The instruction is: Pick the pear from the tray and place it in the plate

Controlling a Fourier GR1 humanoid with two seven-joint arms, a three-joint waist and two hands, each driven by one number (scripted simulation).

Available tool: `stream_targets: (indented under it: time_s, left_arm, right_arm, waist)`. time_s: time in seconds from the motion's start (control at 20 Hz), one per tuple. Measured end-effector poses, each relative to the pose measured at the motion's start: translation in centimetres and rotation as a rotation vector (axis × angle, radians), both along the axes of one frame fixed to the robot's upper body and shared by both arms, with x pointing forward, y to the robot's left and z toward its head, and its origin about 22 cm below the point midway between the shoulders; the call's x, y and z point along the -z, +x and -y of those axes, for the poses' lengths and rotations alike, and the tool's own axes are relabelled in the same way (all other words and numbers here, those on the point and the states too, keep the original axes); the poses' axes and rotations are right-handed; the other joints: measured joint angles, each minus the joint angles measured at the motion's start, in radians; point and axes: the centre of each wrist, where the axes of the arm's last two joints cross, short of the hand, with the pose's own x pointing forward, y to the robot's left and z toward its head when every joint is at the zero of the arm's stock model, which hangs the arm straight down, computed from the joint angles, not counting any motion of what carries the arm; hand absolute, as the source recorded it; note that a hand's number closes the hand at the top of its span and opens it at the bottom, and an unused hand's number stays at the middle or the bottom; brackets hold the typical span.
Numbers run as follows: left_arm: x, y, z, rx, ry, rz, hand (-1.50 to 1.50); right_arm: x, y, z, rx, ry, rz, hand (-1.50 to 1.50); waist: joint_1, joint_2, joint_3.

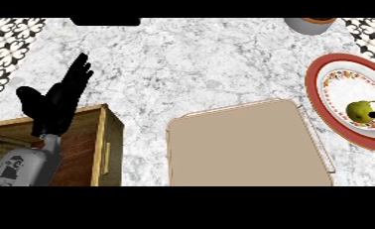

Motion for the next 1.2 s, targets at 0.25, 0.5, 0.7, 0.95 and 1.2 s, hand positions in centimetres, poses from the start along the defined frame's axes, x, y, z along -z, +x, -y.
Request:
stream_targets:
  time_s: [0.25, 0.5, 0.7, 0.95, 1.2]
  left_arm:
    - [0.0, -0.2, -0.4, -0.021, 0.001, -0.011, 0.00]
    - [-0.1, -0.4, -0.4, -0.020, -0.007, -0.011, 0.00]
    - [-0.2, -0.3, -0.5, -0.021, -0.004, -0.011, 0.00]
    - [-0.3, -0.3, -0.3, -0.013, -0.006, -0.002, 0.00]
    - [-0.4, -0.2, -0.2, -0.011, -0.008, 0.000, 0.00]
  right_arm:
    - [-1.8, 0.7, 0.5, 0.000, 0.159, 0.017, -1.50]
    - [-1.5, -0.2, 1.6, 0.020, 0.306, -0.140, -1.50]
    - [-2.0, -0.7, 2.4, 0.015, 0.362, -0.236, -1.50]
    - [-2.9, -1.7, 3.7, 0.037, 0.382, -0.238, -1.50]
    - [-3.5, -2.7, 4.8, 0.059, 0.387, -0.229, -1.50]
  waist:
    - [-0.013, -0.004, -0.002]
    - [-0.016, -0.002, -0.004]
    - [-0.016, 0.000, -0.004]
    - [-0.008, 0.005, -0.003]
    - [-0.006, 0.008, -0.002]
